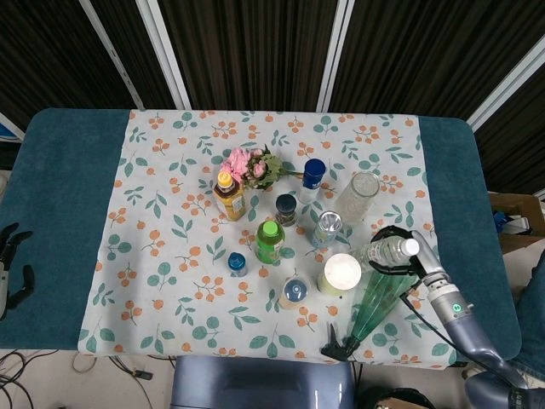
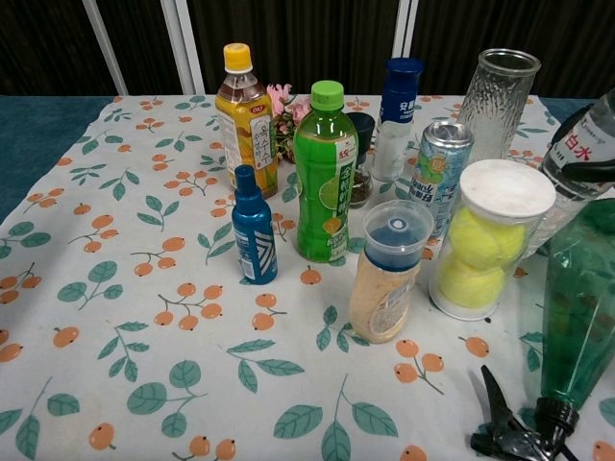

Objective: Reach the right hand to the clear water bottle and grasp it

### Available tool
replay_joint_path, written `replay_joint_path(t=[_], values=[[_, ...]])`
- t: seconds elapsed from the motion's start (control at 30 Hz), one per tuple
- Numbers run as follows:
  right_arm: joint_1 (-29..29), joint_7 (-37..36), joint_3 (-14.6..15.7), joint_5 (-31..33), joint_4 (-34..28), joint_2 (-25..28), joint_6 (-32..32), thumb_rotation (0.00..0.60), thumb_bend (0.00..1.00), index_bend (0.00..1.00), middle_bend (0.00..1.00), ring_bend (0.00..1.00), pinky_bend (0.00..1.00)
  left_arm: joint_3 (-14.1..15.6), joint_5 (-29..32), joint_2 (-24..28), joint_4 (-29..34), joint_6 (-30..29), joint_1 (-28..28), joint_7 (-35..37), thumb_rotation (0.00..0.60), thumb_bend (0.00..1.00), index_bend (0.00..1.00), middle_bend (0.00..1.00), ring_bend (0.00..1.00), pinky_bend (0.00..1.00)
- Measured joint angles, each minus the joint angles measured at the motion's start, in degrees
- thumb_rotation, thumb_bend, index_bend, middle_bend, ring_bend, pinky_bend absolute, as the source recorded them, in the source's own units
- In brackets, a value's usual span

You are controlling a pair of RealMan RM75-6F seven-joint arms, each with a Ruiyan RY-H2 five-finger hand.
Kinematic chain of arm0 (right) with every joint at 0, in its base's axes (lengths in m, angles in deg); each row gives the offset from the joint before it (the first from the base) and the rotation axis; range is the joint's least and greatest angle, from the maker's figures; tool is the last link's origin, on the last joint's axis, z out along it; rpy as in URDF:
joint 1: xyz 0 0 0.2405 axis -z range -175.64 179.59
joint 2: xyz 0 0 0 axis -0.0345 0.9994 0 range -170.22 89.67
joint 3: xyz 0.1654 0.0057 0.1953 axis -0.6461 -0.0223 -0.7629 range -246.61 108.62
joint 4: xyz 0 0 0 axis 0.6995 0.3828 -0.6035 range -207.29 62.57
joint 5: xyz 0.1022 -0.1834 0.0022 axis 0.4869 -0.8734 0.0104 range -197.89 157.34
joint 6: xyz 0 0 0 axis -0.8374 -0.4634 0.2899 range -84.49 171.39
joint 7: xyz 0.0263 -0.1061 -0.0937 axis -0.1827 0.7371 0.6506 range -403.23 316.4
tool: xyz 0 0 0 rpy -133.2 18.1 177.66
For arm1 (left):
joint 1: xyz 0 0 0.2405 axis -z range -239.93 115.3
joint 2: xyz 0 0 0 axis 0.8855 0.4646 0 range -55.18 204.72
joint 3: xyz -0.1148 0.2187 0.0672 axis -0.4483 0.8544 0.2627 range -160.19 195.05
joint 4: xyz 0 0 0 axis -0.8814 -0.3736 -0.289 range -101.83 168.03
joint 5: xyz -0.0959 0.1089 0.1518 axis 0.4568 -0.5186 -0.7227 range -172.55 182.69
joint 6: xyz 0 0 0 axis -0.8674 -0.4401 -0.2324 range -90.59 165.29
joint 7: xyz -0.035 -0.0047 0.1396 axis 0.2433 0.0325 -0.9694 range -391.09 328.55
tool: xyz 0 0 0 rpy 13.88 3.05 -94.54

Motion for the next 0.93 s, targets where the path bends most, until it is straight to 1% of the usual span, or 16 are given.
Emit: replay_joint_path(t=[0.1,0.23,0.53,0.83,0.93], values=[[-0.2,-0.4,-1.1,0.0,-1.5,1.9,-0.6,0.6,0.33,0.51,0.46,0.44,0.36,0.0,-0.1,0.0,0.0,0.0,0.0,0.0,0.6,0.59,0.19,0.07,0.11,0.0],[-0.1,-0.9,-2.8,0.1,-4.2,4.9,-2.2,0.6,0.33,0.51,0.46,0.44,0.38,0.1,-0.2,0.0,0.0,-0.1,0.0,0.1,0.6,0.59,0.19,0.07,0.11,0.0],[0.4,-2.1,-6.0,0.2,-9.4,10.7,-5.7,0.6,0.33,0.51,0.45,0.44,0.38,0.1,-0.3,-0.1,0.0,-0.1,0.0,-0.1,0.6,0.59,0.19,0.07,0.11,0.0],[1.5,-6.4,-8.3,0.0,-13.1,14.3,-8.9,0.6,0.33,0.51,0.45,0.44,0.38,0.2,-0.3,-0.1,0.0,-0.1,0.0,-0.2,0.6,0.59,0.19,0.07,0.11,0.0],[1.7,-8.4,-8.8,0.1,-13.5,15.0,-9.5,0.6,0.33,0.51,0.45,0.44,0.41,0.1,-0.3,-0.2,0.0,-0.2,0.0,-0.2,0.6,0.59,0.19,0.07,0.11,0.0]])
